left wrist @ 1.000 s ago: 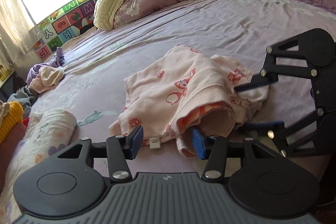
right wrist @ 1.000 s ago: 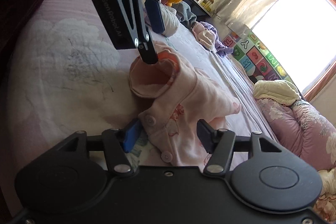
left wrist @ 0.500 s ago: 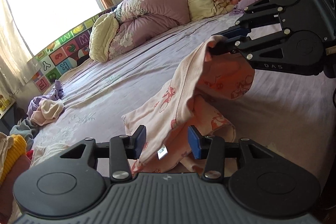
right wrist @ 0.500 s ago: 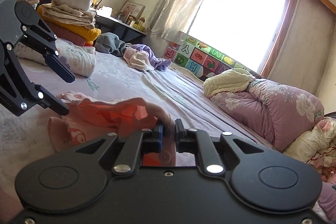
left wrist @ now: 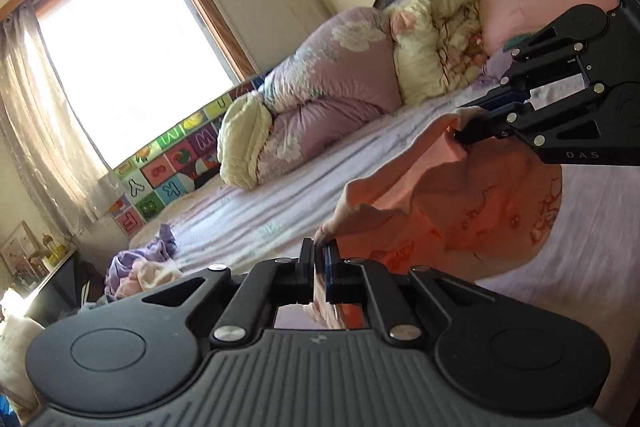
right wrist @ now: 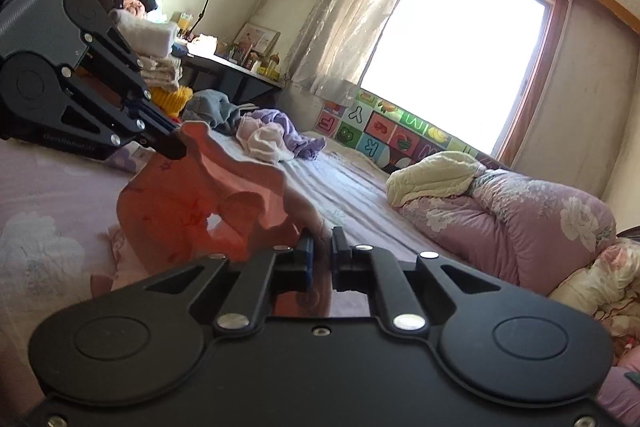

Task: Fold clothes
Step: 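Lift the pink garment with both grippers and shake it open in the air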

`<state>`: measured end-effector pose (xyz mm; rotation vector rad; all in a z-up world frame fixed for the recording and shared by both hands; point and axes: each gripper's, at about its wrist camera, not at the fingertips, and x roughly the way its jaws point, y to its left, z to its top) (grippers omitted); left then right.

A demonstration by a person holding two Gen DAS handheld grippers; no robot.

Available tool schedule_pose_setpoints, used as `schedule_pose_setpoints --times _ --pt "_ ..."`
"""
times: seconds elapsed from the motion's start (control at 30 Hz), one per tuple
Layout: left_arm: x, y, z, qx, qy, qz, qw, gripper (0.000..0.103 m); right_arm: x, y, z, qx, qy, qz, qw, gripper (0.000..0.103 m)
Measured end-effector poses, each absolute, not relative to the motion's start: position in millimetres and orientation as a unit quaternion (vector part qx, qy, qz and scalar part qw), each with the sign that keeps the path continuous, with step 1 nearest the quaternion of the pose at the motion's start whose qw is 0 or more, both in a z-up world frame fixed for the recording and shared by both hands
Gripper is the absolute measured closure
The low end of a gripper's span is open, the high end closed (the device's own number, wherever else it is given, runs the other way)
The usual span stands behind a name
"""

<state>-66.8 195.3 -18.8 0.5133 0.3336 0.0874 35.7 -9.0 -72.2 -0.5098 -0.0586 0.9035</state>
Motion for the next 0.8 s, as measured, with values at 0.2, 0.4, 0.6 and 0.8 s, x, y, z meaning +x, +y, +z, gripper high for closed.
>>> schedule_pose_setpoints --times 0.2,0.4,0.6,0.8 --pt "-106 183 62 0.259 0.093 0.048 0.960 0.099 12 -35 32 -0.253 -0.088 0.451 0.851 0.097" --pt "-159 160 111 0.265 0.046 0.031 0.963 0.099 -27 -62 96 -0.286 -0.144 0.453 0.832 0.097" --pt "-184 150 119 0.275 0.048 0.008 0.960 0.099 -57 -88 130 -0.310 -0.145 0.478 0.809 0.097" --pt "-150 163 88 0.255 0.101 0.007 0.962 0.099 -39 -71 105 -0.341 -0.089 0.499 0.791 0.097"
